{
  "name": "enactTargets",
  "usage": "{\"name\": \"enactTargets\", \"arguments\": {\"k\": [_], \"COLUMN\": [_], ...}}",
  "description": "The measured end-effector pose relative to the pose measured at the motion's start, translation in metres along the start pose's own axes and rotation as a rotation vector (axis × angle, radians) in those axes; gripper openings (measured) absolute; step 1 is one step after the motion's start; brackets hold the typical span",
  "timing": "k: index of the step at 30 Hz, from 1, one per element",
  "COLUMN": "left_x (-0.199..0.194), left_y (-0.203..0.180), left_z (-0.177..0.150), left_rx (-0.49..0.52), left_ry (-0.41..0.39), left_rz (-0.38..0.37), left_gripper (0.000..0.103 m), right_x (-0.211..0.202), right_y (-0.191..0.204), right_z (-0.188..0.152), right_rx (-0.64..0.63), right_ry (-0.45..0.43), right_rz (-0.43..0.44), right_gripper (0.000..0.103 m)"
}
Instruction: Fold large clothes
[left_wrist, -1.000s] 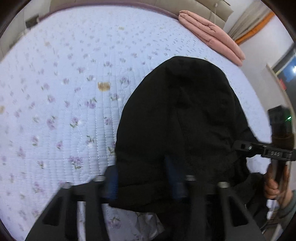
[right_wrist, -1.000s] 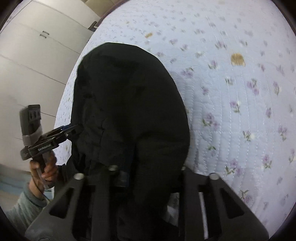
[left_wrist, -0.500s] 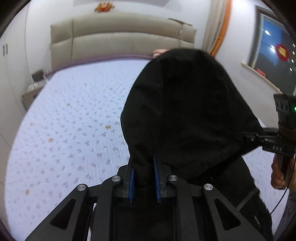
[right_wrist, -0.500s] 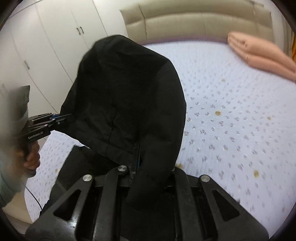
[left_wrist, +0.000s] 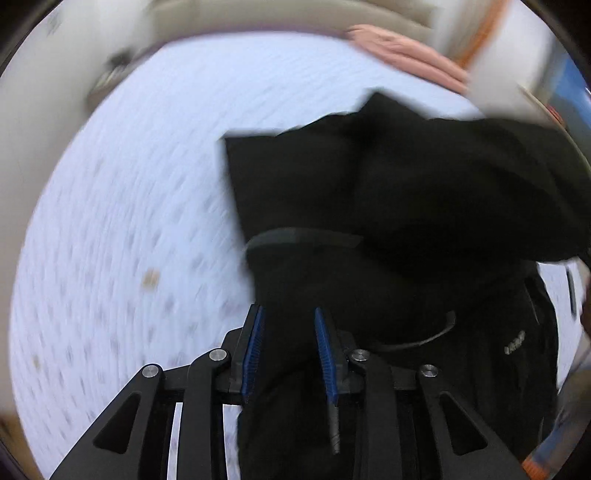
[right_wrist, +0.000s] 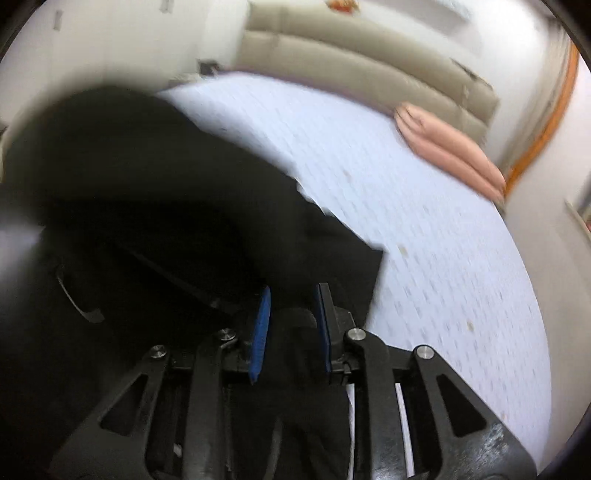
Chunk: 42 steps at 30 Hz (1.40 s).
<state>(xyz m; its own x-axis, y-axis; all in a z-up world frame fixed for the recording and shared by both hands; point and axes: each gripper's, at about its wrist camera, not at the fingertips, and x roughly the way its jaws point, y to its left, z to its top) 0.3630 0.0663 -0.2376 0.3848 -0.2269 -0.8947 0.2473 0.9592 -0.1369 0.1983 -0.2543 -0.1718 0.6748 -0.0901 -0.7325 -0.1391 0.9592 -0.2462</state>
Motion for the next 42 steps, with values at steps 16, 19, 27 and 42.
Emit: {"name": "enactTargets", "arguments": {"k": [16, 19, 27, 42], "left_x": [-0.040, -0.019, 0.050, -0.014], "left_y": [-0.105, -0.131, -0.127, -0.104], "left_z": [0.137, 0.115, -0.001, 0.003], "left_rx": [0.126, 0.155, 0.131, 0.047], "left_ry": [-0.220, -0.116, 0.116, -0.045], "left_rz": [-0.264, -0.296, -0.250, -0.248], "left_gripper": [0.049, 0.049, 0.048, 0.047], "right_x": [0.011, 0.033, 0.066, 0.014], "right_y": [0.001, 0.006, 0.038, -0.030], "right_z": [0.115, 0.102, -0.017, -0.017], "right_rx": [0.311, 0.298, 0.250, 0.333], "right_ry": [-0.015, 0.072, 0.379, 0.238], "right_rz": [0.400, 0.427, 0.442, 0.416], "right_gripper": [0.050, 0.049, 0.047, 0.049]}}
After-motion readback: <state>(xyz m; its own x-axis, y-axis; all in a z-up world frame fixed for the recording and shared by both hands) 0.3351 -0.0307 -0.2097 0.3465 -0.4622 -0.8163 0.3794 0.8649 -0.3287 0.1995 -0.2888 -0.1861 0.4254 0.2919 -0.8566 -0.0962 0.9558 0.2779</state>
